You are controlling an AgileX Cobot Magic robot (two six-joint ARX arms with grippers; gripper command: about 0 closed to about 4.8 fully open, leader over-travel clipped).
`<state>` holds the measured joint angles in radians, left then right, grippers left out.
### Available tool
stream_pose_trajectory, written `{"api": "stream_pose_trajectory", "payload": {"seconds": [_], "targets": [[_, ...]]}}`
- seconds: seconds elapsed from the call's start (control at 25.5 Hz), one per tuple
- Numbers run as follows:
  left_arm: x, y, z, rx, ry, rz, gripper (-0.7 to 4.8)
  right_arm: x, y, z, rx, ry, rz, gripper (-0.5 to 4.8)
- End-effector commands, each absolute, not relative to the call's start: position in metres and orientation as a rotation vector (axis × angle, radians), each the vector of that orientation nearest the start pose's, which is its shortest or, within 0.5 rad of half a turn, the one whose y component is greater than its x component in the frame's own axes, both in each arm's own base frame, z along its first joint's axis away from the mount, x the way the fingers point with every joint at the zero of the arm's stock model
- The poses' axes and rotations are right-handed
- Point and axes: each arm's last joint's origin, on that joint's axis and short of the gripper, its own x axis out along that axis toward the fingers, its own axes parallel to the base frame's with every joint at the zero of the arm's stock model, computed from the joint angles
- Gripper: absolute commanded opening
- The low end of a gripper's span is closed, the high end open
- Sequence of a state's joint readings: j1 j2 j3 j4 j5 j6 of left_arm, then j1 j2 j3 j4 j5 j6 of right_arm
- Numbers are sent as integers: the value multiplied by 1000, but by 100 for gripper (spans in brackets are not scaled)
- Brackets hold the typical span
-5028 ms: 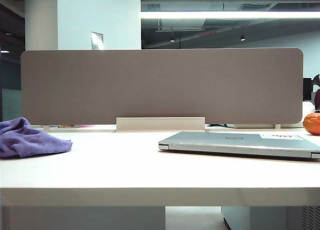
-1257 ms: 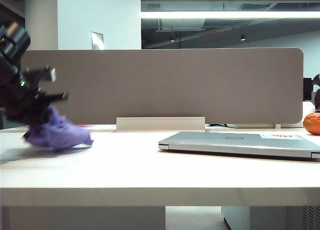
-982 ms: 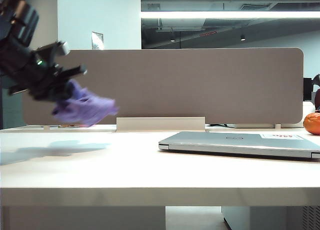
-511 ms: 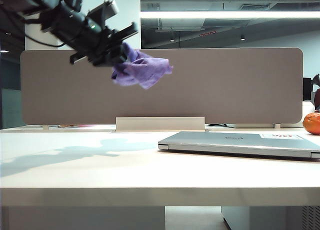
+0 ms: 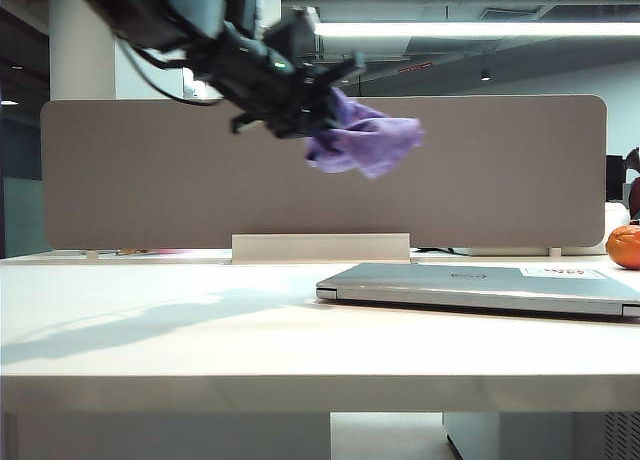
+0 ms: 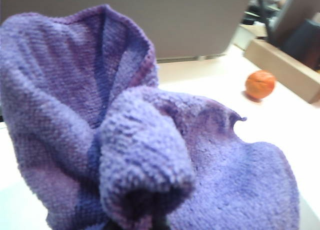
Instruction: Pick up the purple rag and put it over the laptop.
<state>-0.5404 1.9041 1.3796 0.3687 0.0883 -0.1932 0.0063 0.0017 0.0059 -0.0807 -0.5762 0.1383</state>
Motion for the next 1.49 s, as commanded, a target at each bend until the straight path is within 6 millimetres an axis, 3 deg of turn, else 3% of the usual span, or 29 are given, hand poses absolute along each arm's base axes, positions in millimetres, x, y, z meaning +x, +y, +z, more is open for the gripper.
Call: {"api": "stream_pose_trajectory", "payload": {"seconds": [0.04, 0.35, 0.51, 0.71, 1.18, 1.49], "targets": [[385, -253, 264, -147, 215, -648, -6, 93, 16, 157, 154, 109, 576, -8], [406, -316, 238, -108, 326, -717, -6, 93, 16, 157, 155, 109, 579, -8], [413, -330, 225, -93, 385, -724, -5, 93, 16, 157, 155, 109, 579, -8], [412, -333, 214, -73, 445, -721, 8, 93, 16, 157, 155, 109, 579, -8], [411, -332, 217, -76, 450, -744, 465, 93, 16, 157, 155, 109, 579, -8], [402, -319, 267, -102, 363, -739, 479, 93, 16, 157, 154, 109, 574, -8]]}}
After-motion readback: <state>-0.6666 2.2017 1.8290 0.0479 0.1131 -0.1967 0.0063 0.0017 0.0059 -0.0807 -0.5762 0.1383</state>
